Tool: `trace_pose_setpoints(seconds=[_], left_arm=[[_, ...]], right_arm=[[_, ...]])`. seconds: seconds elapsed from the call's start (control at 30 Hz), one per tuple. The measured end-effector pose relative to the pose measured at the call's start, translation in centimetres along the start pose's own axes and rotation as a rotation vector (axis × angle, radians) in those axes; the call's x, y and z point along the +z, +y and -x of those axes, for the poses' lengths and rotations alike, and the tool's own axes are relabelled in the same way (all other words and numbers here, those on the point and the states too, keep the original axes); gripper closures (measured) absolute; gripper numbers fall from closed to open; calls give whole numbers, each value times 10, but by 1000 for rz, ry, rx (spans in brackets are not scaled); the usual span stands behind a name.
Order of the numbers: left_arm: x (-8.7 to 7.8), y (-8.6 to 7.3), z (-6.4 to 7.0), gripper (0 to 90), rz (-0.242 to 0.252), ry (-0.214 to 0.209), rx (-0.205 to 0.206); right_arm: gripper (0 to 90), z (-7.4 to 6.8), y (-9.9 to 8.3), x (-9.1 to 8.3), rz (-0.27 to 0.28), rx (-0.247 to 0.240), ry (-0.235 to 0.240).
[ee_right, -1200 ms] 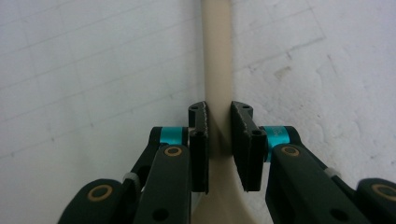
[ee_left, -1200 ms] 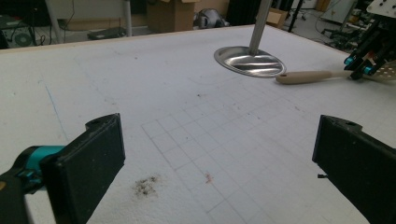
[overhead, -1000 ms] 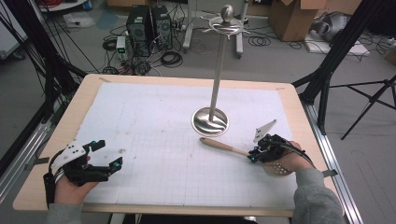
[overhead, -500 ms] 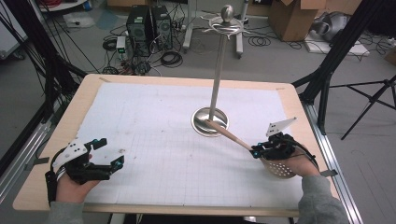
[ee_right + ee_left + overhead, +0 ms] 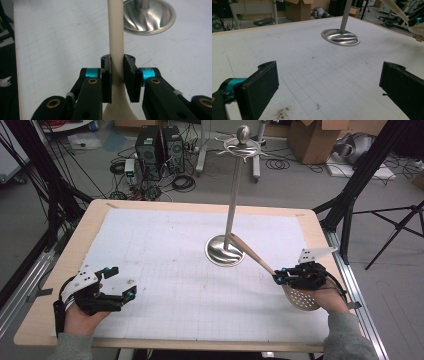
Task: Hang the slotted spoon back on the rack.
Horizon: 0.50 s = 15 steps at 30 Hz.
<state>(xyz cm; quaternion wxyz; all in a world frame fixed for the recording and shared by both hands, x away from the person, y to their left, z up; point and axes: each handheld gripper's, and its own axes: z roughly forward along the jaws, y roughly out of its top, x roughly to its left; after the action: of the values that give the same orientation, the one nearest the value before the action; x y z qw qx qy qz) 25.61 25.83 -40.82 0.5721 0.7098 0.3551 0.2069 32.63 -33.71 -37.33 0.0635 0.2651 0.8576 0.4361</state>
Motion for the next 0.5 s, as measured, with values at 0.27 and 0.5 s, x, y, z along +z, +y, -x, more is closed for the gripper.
trace_pose_setpoints(seconds=[0.27,0.5], left_arm=[[0,-1,-1,28,0,3,-2],[0,0,1,28,2,0,2]], right_arm=[[781,6,-1,-16,84,36,-23],[781,5,7,-31,147,22,-55]])
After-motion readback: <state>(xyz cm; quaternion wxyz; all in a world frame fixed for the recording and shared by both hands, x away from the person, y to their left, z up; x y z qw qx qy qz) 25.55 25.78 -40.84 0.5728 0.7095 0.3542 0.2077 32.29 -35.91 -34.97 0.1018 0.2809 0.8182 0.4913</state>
